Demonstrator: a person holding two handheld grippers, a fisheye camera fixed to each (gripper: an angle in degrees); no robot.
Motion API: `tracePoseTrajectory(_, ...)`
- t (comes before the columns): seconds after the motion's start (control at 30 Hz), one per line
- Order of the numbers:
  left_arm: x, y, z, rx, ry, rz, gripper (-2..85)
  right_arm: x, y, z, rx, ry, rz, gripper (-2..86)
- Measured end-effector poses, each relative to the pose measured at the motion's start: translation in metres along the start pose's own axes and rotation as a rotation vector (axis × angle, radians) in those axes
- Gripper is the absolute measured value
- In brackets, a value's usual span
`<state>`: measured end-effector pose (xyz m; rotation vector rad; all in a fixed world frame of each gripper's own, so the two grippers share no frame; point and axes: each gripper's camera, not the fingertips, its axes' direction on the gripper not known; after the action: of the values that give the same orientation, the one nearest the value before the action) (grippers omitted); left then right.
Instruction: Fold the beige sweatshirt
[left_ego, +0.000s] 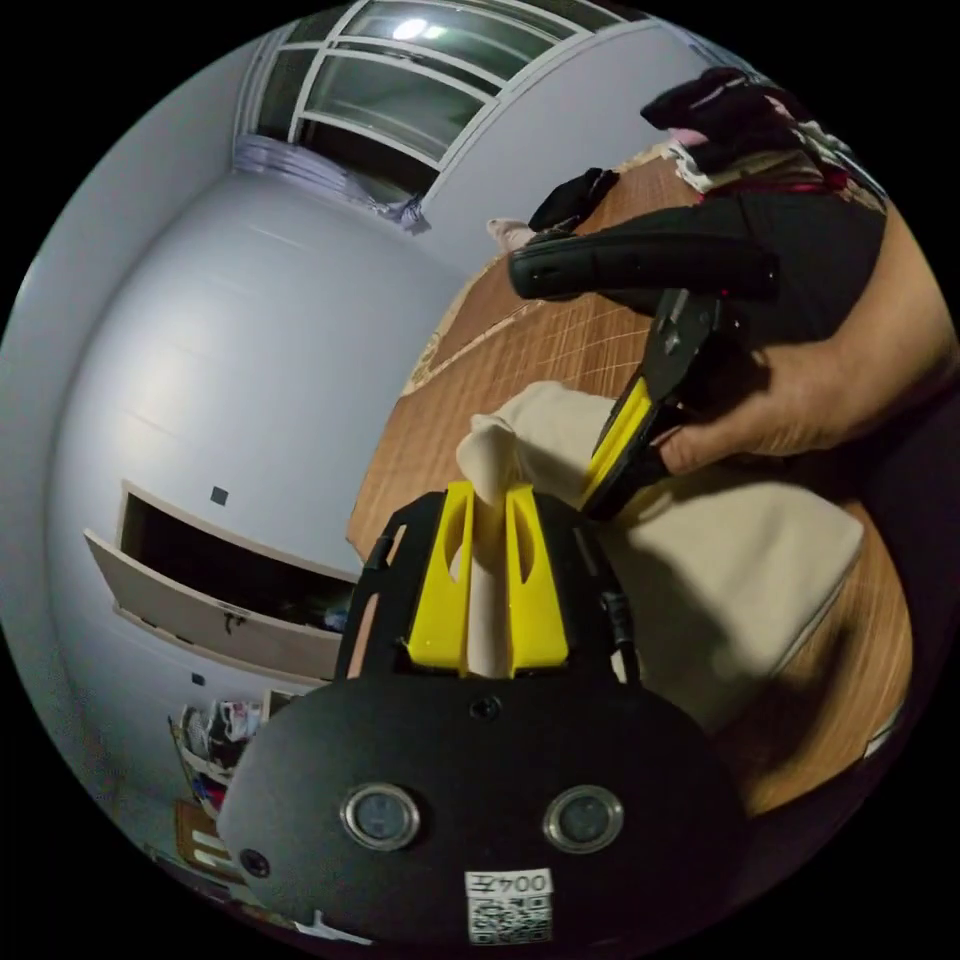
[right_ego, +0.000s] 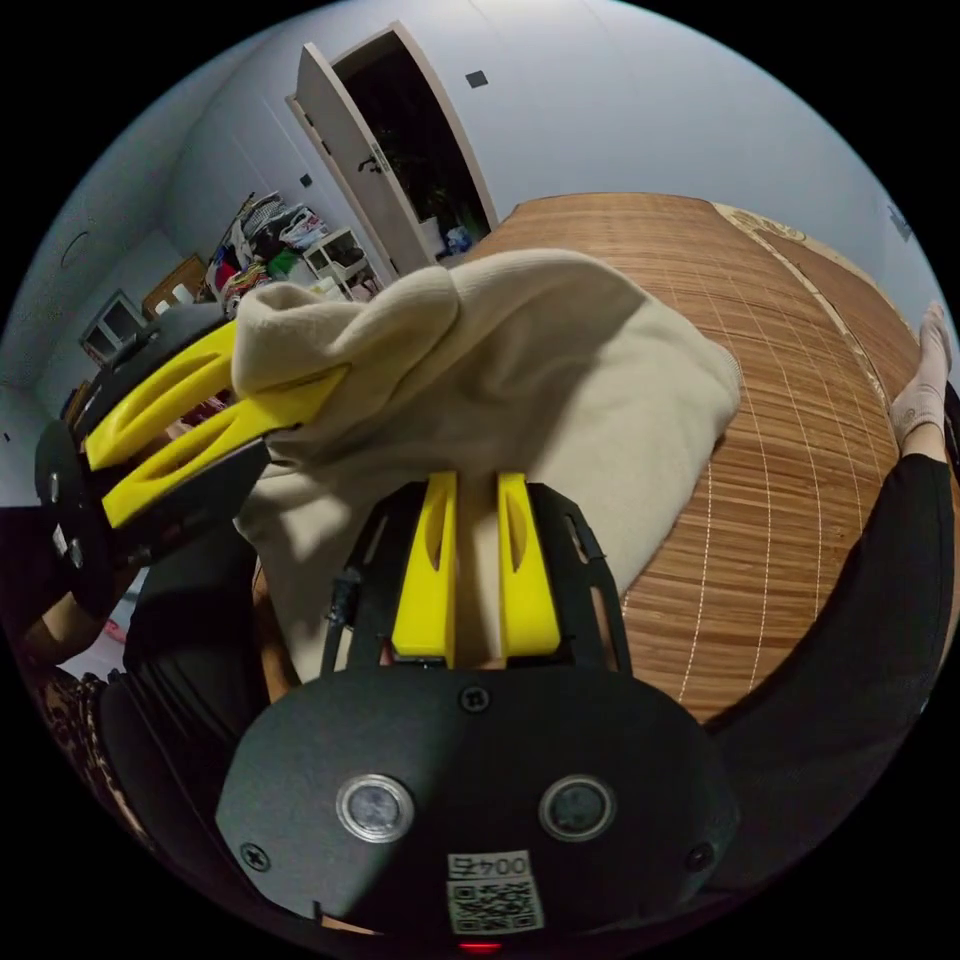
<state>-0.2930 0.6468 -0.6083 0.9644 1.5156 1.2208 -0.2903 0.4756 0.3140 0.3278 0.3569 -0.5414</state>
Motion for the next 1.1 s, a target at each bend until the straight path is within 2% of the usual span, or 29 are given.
tracePoseTrajectory(0.07,0.0,-0.005,-0.008,0.021,0.005,-0.032,2.2,0.0,0.0,0.0,0.001,-0.002,0.0,7.0)
tracePoseTrajectory(0.17,-0.022,-0.007,-0.017,0.072,0.137,-0.165,3.3,0.002,-0.001,0.0,0.001,-0.01,0.006,6.8)
tracePoseTrajectory(0.23,-0.042,0.0,0.0,0.025,0.279,-0.285,5.2,0.003,-0.002,0.001,0.001,-0.018,0.016,6.7)
tracePoseTrajectory(0.4,-0.106,0.039,0.019,0.053,0.346,-0.624,10.5,0.003,-0.005,0.003,0.002,-0.021,0.014,6.6)
tracePoseTrajectory(0.63,-0.143,0.113,0.102,-0.104,0.612,-0.993,8.8,-0.001,-0.013,0.009,0.001,-0.017,0.006,6.7)
tracePoseTrajectory(0.7,-0.137,0.115,0.099,-0.052,0.609,-0.998,7.3,-0.003,-0.015,0.01,0.001,-0.013,0.003,6.7)
tracePoseTrajectory(0.77,-0.123,0.099,0.099,-0.047,0.578,-0.908,6.4,-0.005,-0.018,0.012,0.001,-0.005,-0.001,6.7)
tracePoseTrajectory(0.83,-0.103,0.072,0.111,-0.072,0.514,-0.762,6.0,-0.009,-0.022,0.015,0.002,0.01,-0.014,6.8)
tracePoseTrajectory(0.93,-0.086,0.056,0.151,-0.164,0.437,-0.684,6.1,-0.017,-0.026,0.019,0.004,0.046,-0.046,6.9)
tracePoseTrajectory(1.03,-0.078,0.071,0.206,-0.33,0.434,-0.712,4.2,-0.03,-0.031,0.024,0.004,0.124,-0.142,7.2)
tracePoseTrajectory(1.1,-0.079,0.086,0.223,-0.322,0.492,-0.753,3.2,-0.037,-0.036,0.028,-0.001,0.179,-0.203,7.5)
